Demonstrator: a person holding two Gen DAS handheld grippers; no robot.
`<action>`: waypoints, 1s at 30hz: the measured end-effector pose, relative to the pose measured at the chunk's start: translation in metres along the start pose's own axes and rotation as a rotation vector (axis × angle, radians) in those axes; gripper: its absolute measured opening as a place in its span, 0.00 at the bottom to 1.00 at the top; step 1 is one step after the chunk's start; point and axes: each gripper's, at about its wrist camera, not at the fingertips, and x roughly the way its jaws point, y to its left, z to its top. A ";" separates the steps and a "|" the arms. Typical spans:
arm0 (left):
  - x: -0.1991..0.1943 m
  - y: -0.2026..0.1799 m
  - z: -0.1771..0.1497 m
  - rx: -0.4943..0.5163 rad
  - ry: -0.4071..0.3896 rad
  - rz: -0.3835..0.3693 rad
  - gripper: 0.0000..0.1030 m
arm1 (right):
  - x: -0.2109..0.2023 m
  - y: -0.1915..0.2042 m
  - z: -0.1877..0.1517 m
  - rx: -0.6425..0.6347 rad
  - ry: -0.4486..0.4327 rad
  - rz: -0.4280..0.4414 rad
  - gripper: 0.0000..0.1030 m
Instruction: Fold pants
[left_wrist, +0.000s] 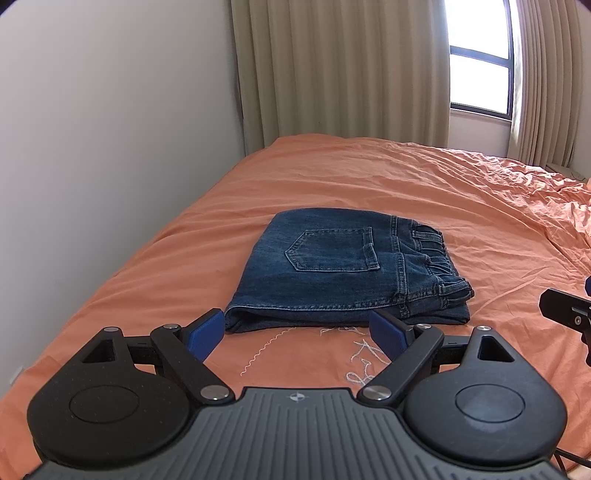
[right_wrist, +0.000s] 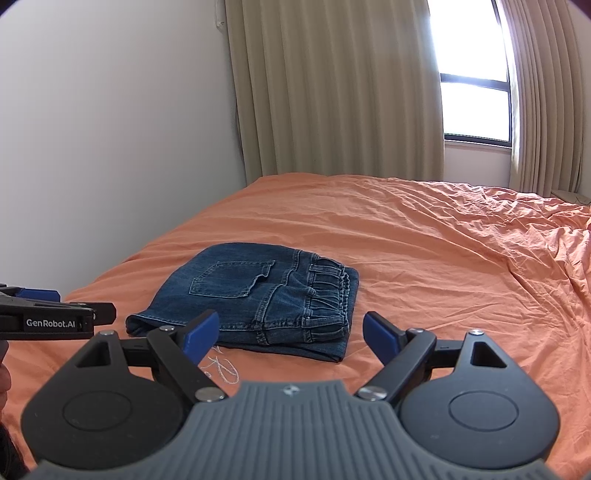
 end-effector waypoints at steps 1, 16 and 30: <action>0.000 0.000 0.000 0.001 0.000 -0.001 1.00 | 0.000 0.000 0.000 0.000 0.000 0.001 0.79; 0.002 0.000 0.000 0.004 0.003 -0.001 1.00 | 0.000 0.000 0.000 0.000 0.006 0.003 0.79; -0.002 -0.004 0.003 0.012 -0.006 0.007 1.00 | -0.001 -0.002 0.002 0.001 0.001 0.001 0.79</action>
